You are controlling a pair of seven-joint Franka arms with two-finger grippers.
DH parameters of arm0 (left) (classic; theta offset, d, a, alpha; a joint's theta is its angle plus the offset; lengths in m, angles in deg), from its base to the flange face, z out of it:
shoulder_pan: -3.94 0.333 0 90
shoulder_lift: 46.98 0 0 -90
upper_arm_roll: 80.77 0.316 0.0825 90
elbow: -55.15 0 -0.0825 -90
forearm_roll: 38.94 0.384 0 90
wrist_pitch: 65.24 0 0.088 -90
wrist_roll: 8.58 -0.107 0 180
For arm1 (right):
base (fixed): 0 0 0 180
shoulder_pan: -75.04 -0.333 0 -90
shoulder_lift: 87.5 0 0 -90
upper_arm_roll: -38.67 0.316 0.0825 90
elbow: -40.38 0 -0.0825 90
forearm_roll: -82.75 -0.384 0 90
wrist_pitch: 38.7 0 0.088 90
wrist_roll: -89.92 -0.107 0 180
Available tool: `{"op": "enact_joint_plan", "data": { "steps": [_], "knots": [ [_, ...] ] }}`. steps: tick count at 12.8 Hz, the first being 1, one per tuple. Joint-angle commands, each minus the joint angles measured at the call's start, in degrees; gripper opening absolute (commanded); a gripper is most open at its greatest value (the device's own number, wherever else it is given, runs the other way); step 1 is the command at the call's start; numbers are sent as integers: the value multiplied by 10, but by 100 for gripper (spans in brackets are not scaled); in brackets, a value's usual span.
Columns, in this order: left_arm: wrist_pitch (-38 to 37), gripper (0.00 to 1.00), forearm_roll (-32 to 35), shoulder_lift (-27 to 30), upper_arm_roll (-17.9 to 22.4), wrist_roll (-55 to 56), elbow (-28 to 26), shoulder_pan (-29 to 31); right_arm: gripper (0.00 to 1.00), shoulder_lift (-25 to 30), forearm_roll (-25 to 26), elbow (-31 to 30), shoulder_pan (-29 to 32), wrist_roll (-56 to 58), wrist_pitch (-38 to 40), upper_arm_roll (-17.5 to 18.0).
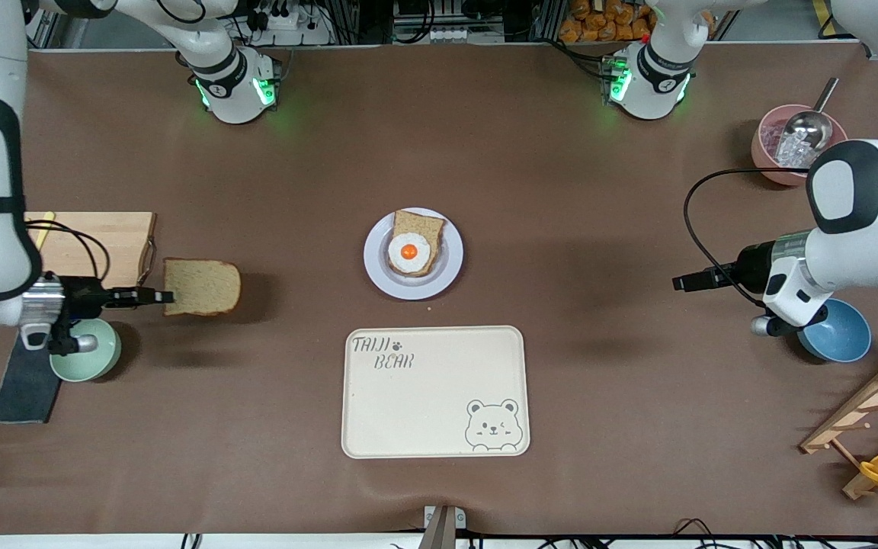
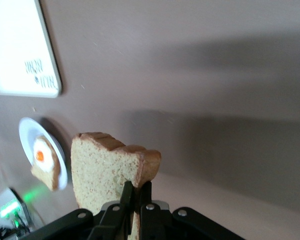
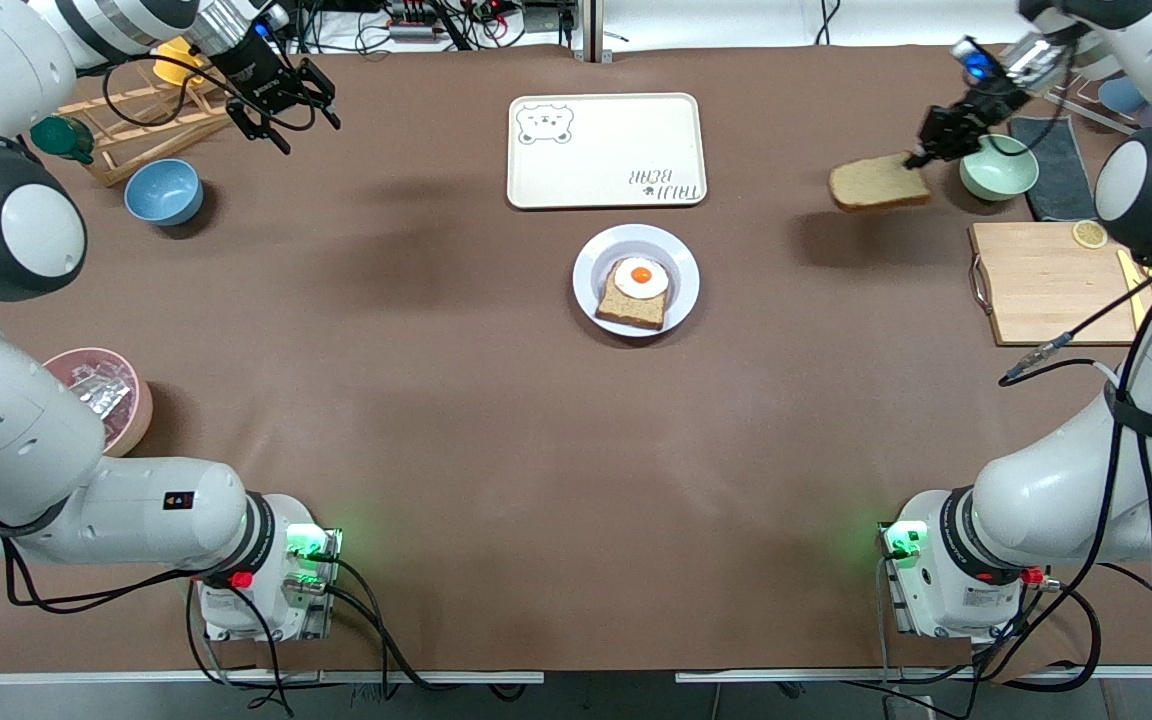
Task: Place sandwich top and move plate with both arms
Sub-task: 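Carry the bread over the plate and lower it onto the egg toast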
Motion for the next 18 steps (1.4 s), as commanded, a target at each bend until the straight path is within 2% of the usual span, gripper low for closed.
{"op": "enact_joint_plan", "data": {
  "steps": [1,4,7,10,13,16,18],
  "knots": [
    [4,100,-2,-2,-2,-2,4,2,0,59,2,-105,14,-77,-110,92],
    [4,100,-2,-3,-2,-1,4,2,0,85,0,-178,14,-172,-223,189],
    [4,100,-2,-3,-2,-2,4,2,0,99,-6,-214,14,-257,-286,268],
    [4,100,-2,-3,-2,-1,4,2,0,120,-7,-252,14,-302,-333,330],
    [5,100,-2,-3,-2,-2,4,2,0,119,-9,-263,12,-360,-388,397],
    [5,100,-2,-3,-2,-1,4,2,0,116,-9,-293,9,-358,-439,425],
    [5,100,-2,-3,-2,-1,4,2,0,105,-9,-304,1,-358,-471,427]
  ]
}}
